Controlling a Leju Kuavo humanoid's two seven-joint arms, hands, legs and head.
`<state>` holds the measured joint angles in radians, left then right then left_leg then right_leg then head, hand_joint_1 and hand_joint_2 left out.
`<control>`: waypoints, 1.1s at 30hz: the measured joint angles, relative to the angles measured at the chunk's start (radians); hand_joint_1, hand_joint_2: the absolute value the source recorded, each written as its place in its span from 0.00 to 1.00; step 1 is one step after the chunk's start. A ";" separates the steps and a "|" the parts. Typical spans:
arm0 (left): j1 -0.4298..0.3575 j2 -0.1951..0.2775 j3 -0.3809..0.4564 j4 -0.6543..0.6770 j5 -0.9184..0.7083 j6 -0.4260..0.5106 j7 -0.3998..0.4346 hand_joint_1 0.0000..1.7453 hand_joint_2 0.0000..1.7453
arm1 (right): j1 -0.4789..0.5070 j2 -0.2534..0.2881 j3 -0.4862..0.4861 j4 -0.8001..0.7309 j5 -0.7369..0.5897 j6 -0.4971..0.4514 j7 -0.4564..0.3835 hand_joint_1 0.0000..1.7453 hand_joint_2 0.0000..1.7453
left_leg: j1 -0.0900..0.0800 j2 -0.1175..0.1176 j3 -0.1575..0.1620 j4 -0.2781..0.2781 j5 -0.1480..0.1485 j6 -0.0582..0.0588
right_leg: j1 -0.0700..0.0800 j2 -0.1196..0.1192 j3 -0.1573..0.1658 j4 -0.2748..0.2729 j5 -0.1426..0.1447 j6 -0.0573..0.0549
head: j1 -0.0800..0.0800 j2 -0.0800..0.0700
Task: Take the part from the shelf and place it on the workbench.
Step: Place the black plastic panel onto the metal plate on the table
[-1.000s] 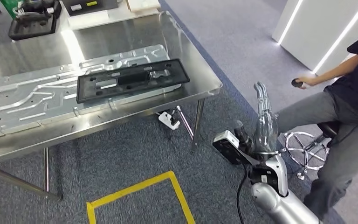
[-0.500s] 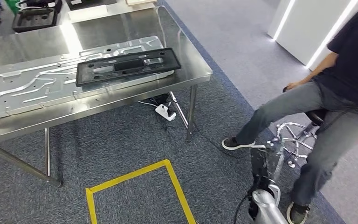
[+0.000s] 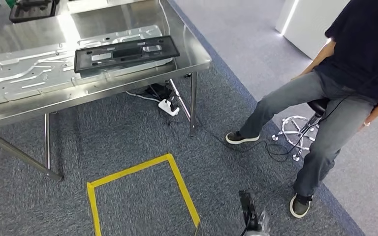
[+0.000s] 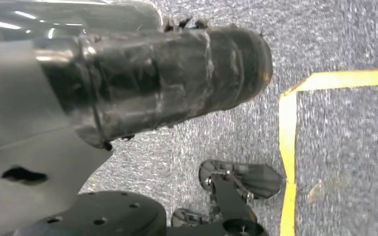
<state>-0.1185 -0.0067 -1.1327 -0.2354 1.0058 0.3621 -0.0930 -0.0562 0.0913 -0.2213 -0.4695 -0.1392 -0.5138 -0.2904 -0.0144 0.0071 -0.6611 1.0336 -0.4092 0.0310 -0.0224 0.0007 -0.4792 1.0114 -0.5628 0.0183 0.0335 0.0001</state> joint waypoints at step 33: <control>-0.006 -0.016 -0.162 0.000 -0.217 -0.046 0.194 0.00 0.00 | -0.024 0.025 0.235 0.238 0.312 0.316 0.366 0.00 0.00 | 0.008 -0.072 0.057 0.037 -0.100 -0.010 | -0.001 0.023 -0.065 0.020 0.056 -0.018 | 0.001 0.000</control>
<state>-0.1248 -0.0222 -1.2949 -0.2354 0.7890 0.3166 0.1013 -0.0804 0.1163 0.0137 -0.2313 0.1731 -0.1976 0.0753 -0.0062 -0.0650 -0.6042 1.0703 -0.5094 0.0210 -0.0238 0.0242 -0.5440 1.0310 -0.5065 0.0004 0.0349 0.0004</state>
